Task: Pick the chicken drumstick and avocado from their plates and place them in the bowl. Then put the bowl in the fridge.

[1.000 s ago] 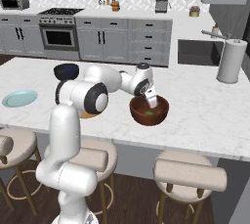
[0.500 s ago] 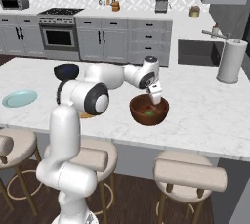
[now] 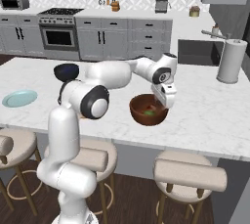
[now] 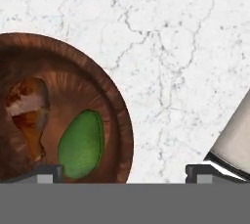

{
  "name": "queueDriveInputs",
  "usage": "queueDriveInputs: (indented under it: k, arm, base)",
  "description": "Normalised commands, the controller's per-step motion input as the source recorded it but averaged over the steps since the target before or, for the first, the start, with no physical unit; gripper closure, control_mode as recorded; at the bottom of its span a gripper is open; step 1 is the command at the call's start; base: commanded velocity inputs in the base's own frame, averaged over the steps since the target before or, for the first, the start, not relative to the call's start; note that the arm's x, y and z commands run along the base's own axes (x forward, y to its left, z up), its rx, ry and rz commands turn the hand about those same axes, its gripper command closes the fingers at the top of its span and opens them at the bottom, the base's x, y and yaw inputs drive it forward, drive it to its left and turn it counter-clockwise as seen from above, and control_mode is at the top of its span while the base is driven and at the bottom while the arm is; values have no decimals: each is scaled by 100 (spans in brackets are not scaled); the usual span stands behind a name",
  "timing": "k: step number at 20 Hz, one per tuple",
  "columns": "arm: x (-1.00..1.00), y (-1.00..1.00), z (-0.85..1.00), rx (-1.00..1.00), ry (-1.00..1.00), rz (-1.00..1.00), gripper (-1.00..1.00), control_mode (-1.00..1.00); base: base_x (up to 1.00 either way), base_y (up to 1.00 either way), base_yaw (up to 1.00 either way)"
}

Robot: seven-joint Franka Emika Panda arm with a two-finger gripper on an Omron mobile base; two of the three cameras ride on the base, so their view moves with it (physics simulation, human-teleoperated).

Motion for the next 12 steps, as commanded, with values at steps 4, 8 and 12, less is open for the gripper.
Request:
queueDriveInputs:
  k: [4,8,12]
  arm:
    - [0,0,-78,0,2,3,-100,-100]
    - [0,0,-60,2,0,0,-100,-100]
    - [0,0,-39,1,0,0,-100,-100]
  base:
    - [0,0,0]
    - [0,0,0]
    - [0,0,0]
